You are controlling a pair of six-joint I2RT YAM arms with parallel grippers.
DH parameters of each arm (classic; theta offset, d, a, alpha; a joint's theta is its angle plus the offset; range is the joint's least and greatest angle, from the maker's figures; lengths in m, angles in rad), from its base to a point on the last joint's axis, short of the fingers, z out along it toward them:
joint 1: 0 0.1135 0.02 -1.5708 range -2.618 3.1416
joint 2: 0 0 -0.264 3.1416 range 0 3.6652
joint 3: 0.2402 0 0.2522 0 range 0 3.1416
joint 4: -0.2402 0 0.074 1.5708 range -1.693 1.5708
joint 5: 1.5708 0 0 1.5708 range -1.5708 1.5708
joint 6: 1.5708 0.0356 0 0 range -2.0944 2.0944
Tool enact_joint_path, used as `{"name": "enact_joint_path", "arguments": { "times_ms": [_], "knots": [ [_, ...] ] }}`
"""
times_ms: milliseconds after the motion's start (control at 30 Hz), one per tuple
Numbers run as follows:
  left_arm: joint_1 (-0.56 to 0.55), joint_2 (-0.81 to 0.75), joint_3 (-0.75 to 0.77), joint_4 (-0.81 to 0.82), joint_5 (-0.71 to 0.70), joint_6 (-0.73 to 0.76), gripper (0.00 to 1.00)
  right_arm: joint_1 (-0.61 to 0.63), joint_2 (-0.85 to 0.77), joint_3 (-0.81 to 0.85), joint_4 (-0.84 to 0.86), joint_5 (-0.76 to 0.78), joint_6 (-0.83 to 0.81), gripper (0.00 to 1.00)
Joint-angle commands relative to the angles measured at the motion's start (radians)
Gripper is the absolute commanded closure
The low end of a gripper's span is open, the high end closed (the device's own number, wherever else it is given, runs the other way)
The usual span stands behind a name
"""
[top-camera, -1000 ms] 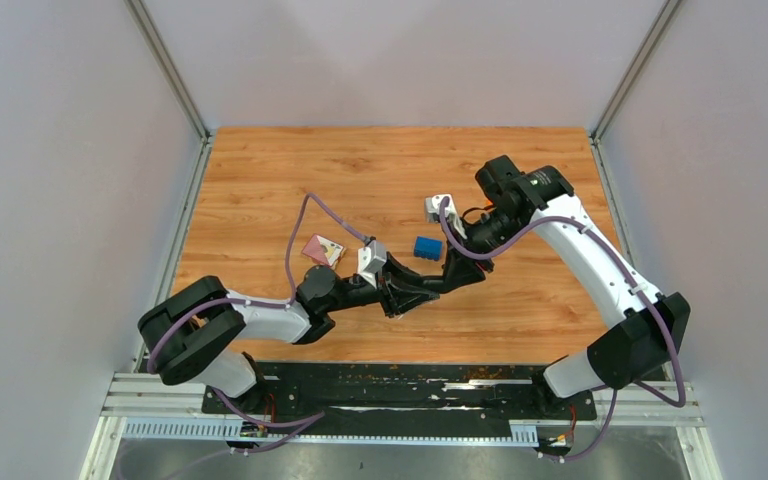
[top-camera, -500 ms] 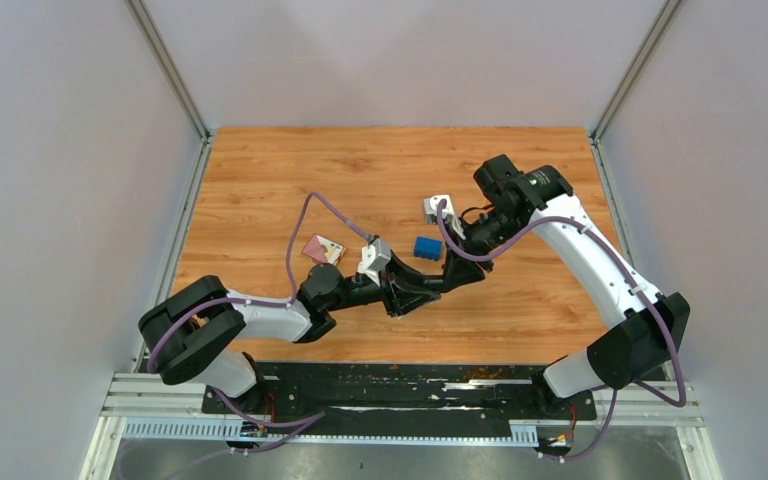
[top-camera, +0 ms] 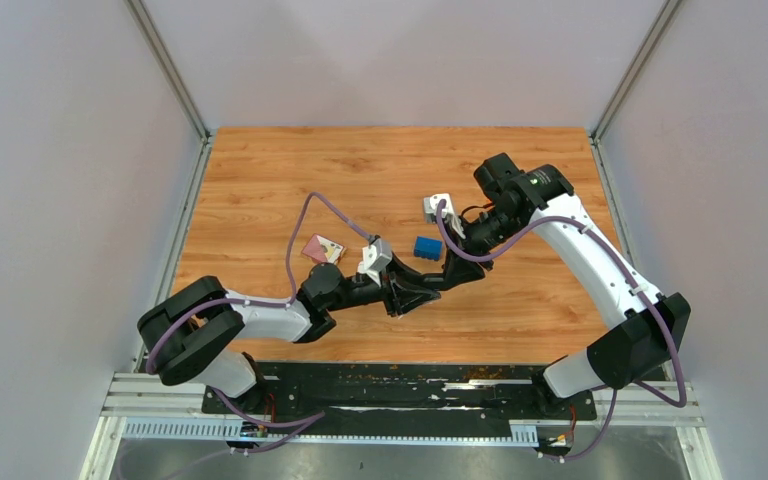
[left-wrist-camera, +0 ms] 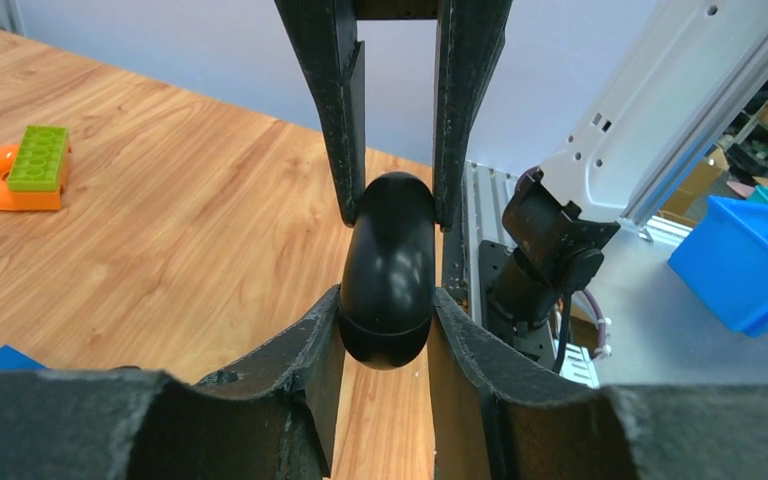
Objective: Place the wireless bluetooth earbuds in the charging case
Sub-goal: Open the charging case.
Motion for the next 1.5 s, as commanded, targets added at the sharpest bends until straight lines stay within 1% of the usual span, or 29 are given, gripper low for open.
{"name": "enact_joint_path", "arguments": {
  "times_ms": [0,133,200,233,333,367,400,467,533,567,633,700,1033,1467],
  "knots": [
    [-0.002,-0.004,0.029,0.081,0.012,-0.011,0.57,0.007,-0.001,0.016,0.024,-0.007,-0.007,0.94],
    [-0.002,0.001,0.035,0.08,0.019,-0.021,0.58,0.007,0.002,0.021,0.03,0.0,-0.005,0.94],
    [-0.002,0.005,0.037,0.075,0.028,-0.02,0.64,0.007,0.003,0.027,0.029,-0.001,-0.005,0.93],
    [-0.002,0.006,0.037,0.075,0.029,-0.021,0.65,0.007,0.003,0.028,0.028,-0.002,-0.005,0.93],
    [-0.001,0.005,0.037,0.066,0.026,-0.019,0.63,0.006,0.001,0.028,0.027,-0.003,-0.005,0.93],
    [-0.001,0.006,0.038,0.06,0.027,-0.015,0.64,0.007,-0.001,0.028,0.025,-0.004,-0.005,0.93],
    [-0.002,0.007,0.04,0.054,0.03,-0.01,0.69,0.007,-0.001,0.028,0.025,-0.003,-0.006,0.92],
    [-0.002,0.014,0.043,0.052,0.039,0.002,0.86,0.007,-0.001,0.029,0.022,-0.001,-0.008,0.87],
    [-0.001,0.023,0.041,0.068,0.05,0.013,0.98,0.007,0.001,0.029,0.023,-0.003,0.002,0.76],
    [-0.002,0.028,0.039,0.075,0.054,0.019,1.0,0.006,0.004,0.031,0.023,-0.006,0.008,0.71],
    [-0.002,0.03,0.038,0.078,0.064,0.036,1.0,0.007,0.01,0.034,0.028,-0.013,0.019,0.65],
    [-0.002,0.027,0.035,0.081,0.067,0.051,1.0,0.007,0.018,0.039,0.03,-0.018,0.028,0.62],
    [-0.004,-0.026,-0.003,0.041,0.08,0.11,1.0,-0.007,0.061,0.105,0.04,-0.022,0.071,0.62],
    [-0.003,-0.008,-0.014,0.076,0.055,0.089,1.0,-0.015,0.058,0.119,0.029,-0.038,0.07,0.62]
  ]
}}
